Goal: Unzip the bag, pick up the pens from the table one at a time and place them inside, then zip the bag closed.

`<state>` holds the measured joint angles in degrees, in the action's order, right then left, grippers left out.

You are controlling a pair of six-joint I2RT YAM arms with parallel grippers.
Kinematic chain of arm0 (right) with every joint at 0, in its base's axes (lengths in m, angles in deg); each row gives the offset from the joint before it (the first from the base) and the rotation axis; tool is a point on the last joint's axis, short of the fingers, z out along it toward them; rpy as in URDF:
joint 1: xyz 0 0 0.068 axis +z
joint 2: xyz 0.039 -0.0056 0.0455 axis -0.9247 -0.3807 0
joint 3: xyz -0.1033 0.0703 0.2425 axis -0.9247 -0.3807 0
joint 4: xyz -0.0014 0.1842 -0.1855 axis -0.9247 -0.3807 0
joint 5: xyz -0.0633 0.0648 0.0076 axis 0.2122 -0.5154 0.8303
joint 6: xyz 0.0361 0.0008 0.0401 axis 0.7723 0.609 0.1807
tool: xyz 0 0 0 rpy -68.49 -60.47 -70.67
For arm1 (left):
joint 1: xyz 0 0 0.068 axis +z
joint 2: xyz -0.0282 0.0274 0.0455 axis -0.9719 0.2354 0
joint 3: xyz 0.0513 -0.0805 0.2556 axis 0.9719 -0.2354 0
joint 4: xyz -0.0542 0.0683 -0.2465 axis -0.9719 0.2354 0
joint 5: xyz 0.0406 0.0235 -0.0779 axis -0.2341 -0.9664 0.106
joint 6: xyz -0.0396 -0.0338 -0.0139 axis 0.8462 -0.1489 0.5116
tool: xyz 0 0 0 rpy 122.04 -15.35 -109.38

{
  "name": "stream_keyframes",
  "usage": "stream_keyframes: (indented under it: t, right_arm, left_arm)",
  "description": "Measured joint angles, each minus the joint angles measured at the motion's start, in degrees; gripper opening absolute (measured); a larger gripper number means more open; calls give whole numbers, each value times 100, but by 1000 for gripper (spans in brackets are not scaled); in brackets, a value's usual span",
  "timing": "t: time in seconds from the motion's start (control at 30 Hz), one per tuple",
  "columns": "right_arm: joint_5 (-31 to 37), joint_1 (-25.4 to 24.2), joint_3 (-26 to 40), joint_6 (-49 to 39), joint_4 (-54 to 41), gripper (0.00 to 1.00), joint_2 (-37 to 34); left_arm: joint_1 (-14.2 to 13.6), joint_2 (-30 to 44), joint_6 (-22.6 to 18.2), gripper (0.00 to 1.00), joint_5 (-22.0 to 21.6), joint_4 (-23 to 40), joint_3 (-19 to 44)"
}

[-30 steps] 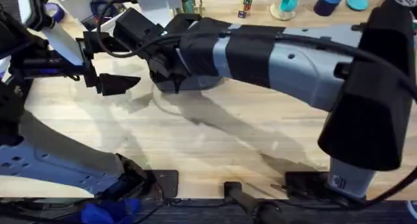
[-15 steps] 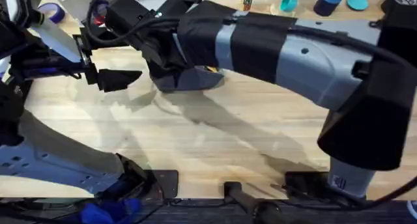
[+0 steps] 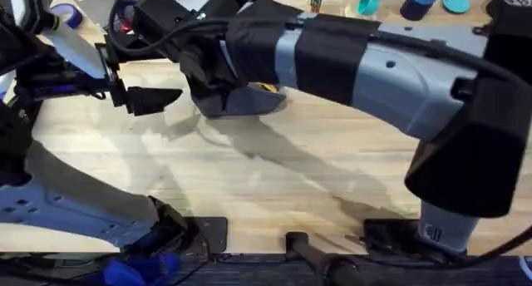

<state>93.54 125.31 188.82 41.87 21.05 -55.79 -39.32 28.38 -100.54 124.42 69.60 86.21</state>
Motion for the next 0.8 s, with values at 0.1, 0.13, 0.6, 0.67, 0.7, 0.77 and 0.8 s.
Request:
stream_keyframes:
  t: [0.1,0.13,0.6,0.67,0.7,0.77,0.8]
  right_arm:
    - [0,0,0,-2,0,31,0]
    - [0,0,0,0,0,31,0]
    - [0,0,0,0,0,31,0]
    - [0,-1,0,0,0,31,0]
    - [0,0,0,0,0,31,0]
    - [0,0,0,0,0,31,0]
    - [0,0,0,0,0,31,0]
  left_arm:
    - [-147,0,17,904,-5,-98,0]
    - [-204,0,20,898,-7,-128,0]
    - [-548,625,39,878,-15,-352,2]
    - [-599,761,39,878,-9,-392,2]
    - [-722,903,42,856,0,-478,2]
    - [-781,933,42,849,7,-517,1]
    - [-809,946,44,842,7,-527,0]
